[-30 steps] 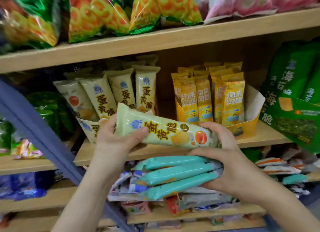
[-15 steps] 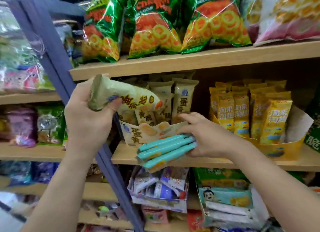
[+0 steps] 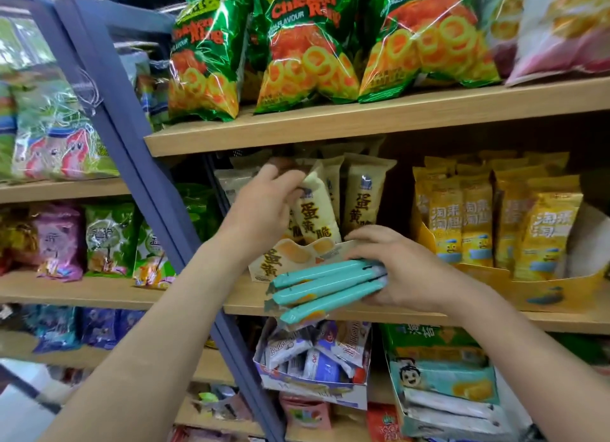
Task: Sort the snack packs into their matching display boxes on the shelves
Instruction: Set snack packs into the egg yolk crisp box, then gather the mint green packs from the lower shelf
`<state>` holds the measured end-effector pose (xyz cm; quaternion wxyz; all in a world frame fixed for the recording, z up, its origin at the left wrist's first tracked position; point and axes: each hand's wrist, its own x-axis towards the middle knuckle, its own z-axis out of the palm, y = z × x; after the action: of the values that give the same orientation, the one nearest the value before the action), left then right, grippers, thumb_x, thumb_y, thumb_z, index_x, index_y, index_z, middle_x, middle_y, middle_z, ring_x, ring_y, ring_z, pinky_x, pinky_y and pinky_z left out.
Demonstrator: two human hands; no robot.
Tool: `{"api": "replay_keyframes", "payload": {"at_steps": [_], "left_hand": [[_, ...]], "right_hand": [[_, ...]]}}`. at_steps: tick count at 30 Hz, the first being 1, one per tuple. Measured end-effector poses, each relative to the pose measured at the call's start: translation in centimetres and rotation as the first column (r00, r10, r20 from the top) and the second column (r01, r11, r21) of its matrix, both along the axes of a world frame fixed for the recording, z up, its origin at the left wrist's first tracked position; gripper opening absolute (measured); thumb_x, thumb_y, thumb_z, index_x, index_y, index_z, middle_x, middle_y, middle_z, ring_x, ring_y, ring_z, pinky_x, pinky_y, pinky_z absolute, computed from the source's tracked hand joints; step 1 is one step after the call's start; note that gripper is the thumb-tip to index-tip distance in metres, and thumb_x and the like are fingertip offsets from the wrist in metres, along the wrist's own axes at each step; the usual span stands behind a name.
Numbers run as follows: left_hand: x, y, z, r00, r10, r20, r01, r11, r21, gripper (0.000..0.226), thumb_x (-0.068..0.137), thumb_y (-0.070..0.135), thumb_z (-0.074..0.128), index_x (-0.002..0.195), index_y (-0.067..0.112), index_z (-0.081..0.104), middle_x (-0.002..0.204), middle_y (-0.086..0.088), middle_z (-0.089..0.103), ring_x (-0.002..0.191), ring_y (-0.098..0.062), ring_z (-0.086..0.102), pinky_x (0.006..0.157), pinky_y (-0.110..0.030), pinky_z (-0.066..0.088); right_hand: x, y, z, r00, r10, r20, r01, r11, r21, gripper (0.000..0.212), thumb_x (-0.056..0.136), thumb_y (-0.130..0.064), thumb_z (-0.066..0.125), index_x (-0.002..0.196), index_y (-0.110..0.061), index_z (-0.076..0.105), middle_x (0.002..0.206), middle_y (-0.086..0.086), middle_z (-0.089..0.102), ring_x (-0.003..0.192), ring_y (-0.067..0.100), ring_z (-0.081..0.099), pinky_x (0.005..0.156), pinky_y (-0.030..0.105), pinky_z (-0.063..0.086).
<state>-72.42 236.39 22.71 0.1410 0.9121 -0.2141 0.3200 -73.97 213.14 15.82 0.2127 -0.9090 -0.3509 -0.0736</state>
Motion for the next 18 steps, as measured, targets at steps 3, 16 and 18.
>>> {"api": "replay_keyframes", "payload": {"at_steps": [3,16,18], "left_hand": [[0.9,-1.8,0.1,0.998,0.049,-0.050,-0.046,0.997,0.056,0.023,0.100,0.016,0.048,0.117,0.013,0.063,0.105,-0.007,0.058,0.086,-0.026,0.058,0.073,-0.036,0.049],[-3.0,-0.6,-3.4,0.872,-0.424,-0.244,0.108,0.654,-0.749,0.054,0.095,0.039,0.054,0.146,0.028,0.041,0.141,0.011,0.051,0.115,-0.006,0.061,0.090,-0.028,0.055],[-5.4,-0.5,-3.5,0.820,-0.426,-0.383,0.154,0.808,-0.569,0.066,0.084,0.056,0.058,0.145,0.036,0.042,0.141,0.018,0.050,0.126,-0.003,0.052,0.099,-0.027,0.049]], "right_hand": [[-0.5,-0.4,-0.4,0.999,-0.035,-0.022,0.036,0.999,0.036,0.060,0.075,-0.039,0.081,0.129,-0.046,0.054,0.152,-0.022,0.023,0.138,-0.005,0.019,0.112,0.027,0.032],[-4.0,-3.2,0.5,0.964,-0.266,-0.002,0.264,0.959,0.105,0.063,0.077,-0.038,0.081,0.131,-0.044,0.050,0.107,-0.023,0.056,0.096,-0.001,0.053,0.086,0.031,0.051],[-4.3,-3.3,0.9,0.958,-0.285,0.020,0.283,0.957,0.056,0.060,0.078,-0.039,0.080,0.131,-0.041,0.051,0.109,-0.021,0.057,0.097,0.002,0.053,0.086,0.033,0.051]]}}
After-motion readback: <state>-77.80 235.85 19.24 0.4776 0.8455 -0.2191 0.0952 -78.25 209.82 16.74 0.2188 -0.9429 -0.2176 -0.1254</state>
